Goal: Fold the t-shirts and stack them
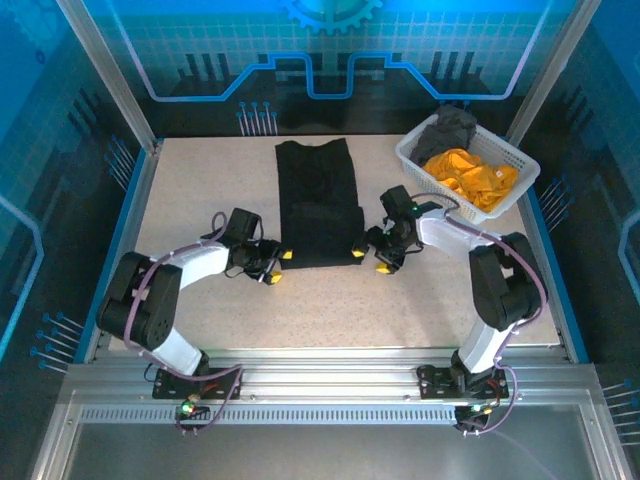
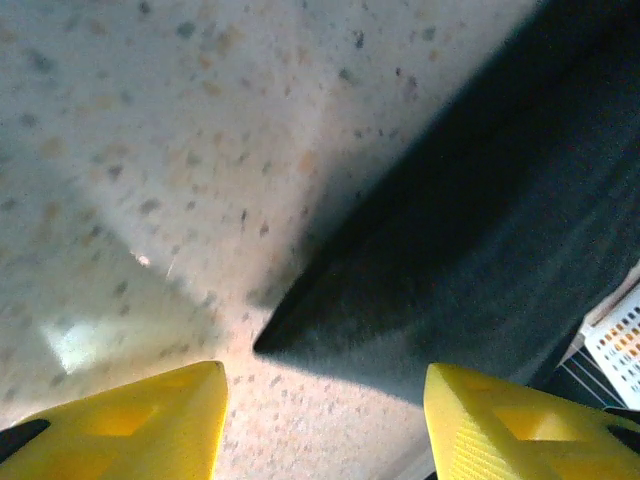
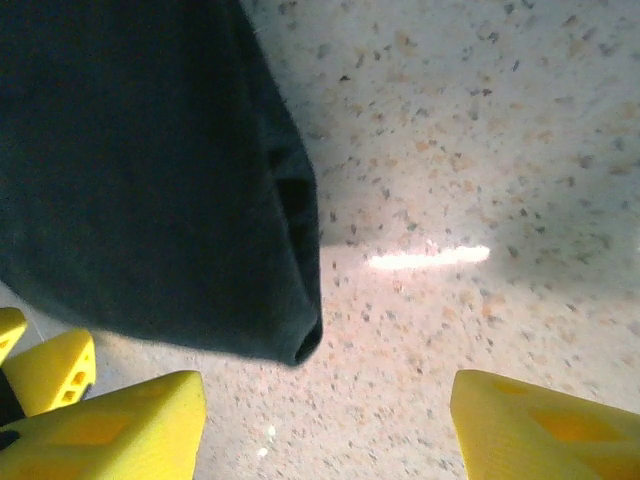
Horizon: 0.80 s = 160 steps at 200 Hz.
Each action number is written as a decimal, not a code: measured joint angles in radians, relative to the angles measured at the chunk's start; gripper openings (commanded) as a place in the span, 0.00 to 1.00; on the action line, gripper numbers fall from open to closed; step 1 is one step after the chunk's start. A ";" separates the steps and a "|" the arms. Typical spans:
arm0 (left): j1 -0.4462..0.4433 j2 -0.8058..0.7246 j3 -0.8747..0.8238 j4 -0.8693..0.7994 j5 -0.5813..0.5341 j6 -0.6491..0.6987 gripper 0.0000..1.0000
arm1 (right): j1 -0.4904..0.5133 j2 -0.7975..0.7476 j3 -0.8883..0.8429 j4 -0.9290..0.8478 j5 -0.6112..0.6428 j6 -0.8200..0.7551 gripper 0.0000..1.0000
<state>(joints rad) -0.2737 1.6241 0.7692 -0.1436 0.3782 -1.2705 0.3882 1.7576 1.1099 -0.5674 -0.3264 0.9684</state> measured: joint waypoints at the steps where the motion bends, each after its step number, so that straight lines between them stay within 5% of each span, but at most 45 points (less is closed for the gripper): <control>1: 0.000 0.002 0.000 0.002 0.000 -0.001 0.55 | 0.000 0.005 0.000 0.006 -0.001 0.002 0.62; 32: -0.001 0.061 0.037 0.008 0.013 -0.032 0.45 | 0.002 0.116 0.056 0.084 -0.016 0.045 0.45; 65: -0.003 0.100 0.053 0.014 0.023 -0.046 0.02 | 0.013 0.208 0.156 0.117 -0.016 0.061 0.07; 76: -0.005 0.108 0.052 0.054 0.024 -0.044 0.00 | 0.016 0.212 0.162 0.120 -0.014 0.067 0.00; 114: -0.008 0.066 -0.022 0.152 0.008 -0.044 0.00 | 0.033 0.145 0.125 0.087 0.017 0.074 0.00; 160: -0.061 -0.243 -0.219 0.103 0.042 -0.058 0.00 | 0.122 -0.099 0.041 -0.030 0.026 0.045 0.00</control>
<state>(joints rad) -0.3344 1.3811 0.5507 -0.0406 0.4198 -1.3289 0.5098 1.6585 1.1507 -0.5972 -0.3000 1.0130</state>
